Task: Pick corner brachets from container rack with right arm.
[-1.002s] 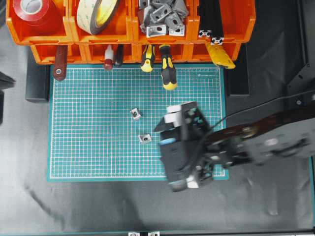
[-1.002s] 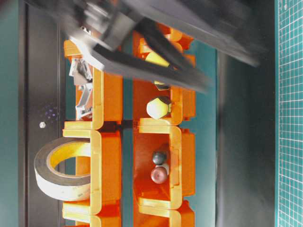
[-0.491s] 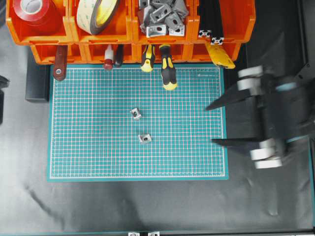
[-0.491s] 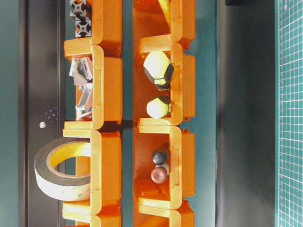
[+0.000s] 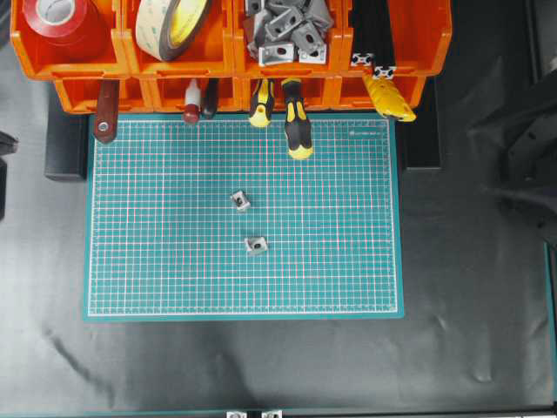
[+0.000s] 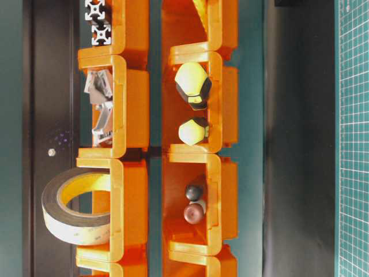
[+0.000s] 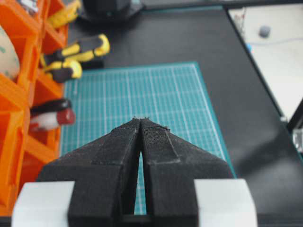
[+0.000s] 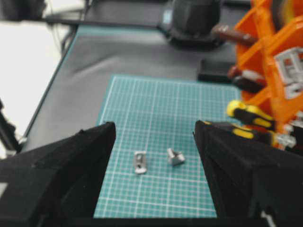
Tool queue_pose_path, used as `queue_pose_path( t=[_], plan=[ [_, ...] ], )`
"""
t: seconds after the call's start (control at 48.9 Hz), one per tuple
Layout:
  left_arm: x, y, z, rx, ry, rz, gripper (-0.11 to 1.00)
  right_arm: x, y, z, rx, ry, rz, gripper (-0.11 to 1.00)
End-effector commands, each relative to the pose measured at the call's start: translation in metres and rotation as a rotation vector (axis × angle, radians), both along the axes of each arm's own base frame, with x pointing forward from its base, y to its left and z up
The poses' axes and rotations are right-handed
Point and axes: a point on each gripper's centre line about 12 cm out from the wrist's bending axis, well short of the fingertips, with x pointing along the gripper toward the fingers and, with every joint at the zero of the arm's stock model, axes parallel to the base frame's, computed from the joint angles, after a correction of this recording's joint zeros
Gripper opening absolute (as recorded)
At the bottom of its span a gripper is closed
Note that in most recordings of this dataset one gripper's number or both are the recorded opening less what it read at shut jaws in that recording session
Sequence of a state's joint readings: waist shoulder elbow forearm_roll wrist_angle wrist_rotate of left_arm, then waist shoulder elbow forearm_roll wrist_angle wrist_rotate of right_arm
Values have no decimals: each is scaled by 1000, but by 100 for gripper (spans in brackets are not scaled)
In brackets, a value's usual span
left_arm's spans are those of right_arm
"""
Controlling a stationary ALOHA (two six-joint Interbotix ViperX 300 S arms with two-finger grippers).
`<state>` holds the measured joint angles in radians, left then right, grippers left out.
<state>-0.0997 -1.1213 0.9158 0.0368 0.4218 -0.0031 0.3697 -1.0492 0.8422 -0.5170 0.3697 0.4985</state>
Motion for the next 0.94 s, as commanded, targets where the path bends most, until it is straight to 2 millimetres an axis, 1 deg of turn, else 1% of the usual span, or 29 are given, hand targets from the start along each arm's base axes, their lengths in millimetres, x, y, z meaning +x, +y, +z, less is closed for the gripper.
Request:
queue_pose_path(
  t=[0.0, 0.123, 0.245, 0.491, 0.92],
  plan=[
    [2, -1, 8, 2, -57, -5, 0, -10, -7, 7, 10, -52, -14, 66],
    [2, -1, 7, -2, -74, -6, 0, -21, -12, 1, 21, -75, -21, 66],
    [2, -1, 6, -3, -80, -7, 0, -28, -14, -5, 25, -82, -22, 66],
    [-9, 0, 14, -6, -130, -7, 0, -30, -16, -7, 27, -86, -24, 66],
    [-8, 0, 12, -10, -121, -6, 0, -36, -17, -6, 37, -103, -25, 66]
  ],
)
